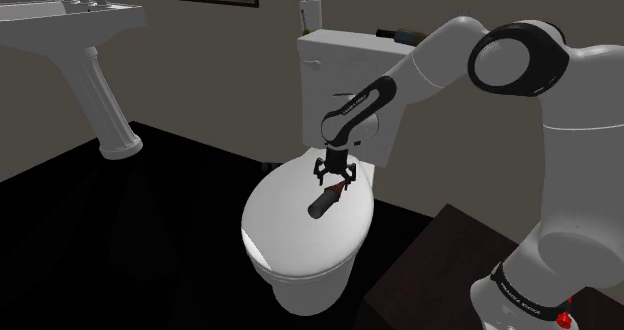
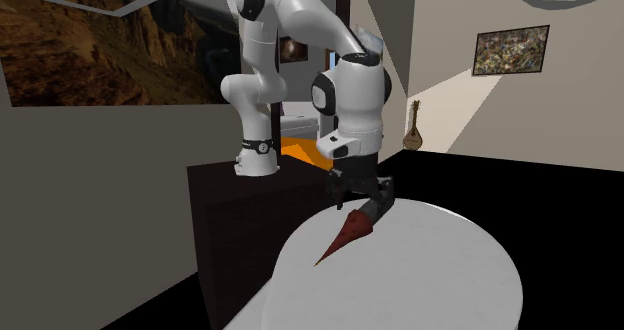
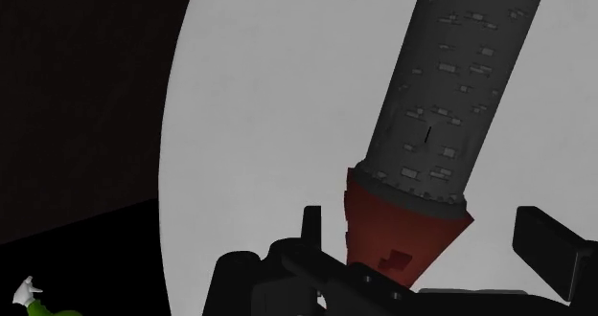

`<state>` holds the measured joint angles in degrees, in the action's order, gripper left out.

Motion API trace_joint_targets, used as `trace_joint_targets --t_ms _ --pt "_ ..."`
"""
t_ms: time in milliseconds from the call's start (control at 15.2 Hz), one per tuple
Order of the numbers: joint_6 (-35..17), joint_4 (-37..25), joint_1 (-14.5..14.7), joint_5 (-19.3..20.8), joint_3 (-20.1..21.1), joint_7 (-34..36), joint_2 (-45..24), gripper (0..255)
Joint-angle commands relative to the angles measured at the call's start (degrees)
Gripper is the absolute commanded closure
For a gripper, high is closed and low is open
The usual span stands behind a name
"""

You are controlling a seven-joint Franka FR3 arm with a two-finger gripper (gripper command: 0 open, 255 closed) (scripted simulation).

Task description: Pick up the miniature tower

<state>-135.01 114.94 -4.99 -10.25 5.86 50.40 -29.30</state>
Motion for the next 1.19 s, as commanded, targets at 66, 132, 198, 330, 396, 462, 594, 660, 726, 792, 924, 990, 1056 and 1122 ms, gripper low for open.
trace_joint_targets --t_ms 66,132,198,330,396,462,594,660,726,792,924,990,1056,1122 --pt "-1.70 -0.46 0.09 -0.07 -0.03 -0.11 -2.15 0" --pt "-2.22 -0.58 0.10 -0.09 -0.03 -0.20 -2.79 0" --pt "-2.74 -0.71 0.12 -0.11 -0.03 -0.28 -3.45 0" --pt "-3.04 -0.78 0.12 -0.12 -0.03 -0.34 -3.82 0" --pt "-3.04 -0.78 0.12 -0.12 -0.03 -0.34 -3.82 0" --pt "-3.03 -0.73 0.13 -0.12 -0.03 -0.33 -3.76 255" --pt "-3.06 -0.71 0.12 -0.12 -0.03 -0.34 -3.76 255" --pt "-3.05 -0.71 0.12 -0.12 -0.03 -0.34 -3.76 255" --pt "-3.05 -0.71 0.12 -0.12 -0.03 -0.34 -3.76 255" --pt "-3.06 -0.71 0.12 -0.12 -0.03 -0.34 -3.76 255" --pt "-3.06 -0.71 0.12 -0.12 -0.03 -0.34 -3.76 255" --pt "-3.06 -0.71 0.12 -0.12 -0.03 -0.34 -3.77 255" --pt "-3.04 -0.78 0.12 -0.12 -0.03 -0.34 -3.82 255" --pt "-2.53 -0.64 0.11 -0.10 -0.03 -0.25 -3.17 255"
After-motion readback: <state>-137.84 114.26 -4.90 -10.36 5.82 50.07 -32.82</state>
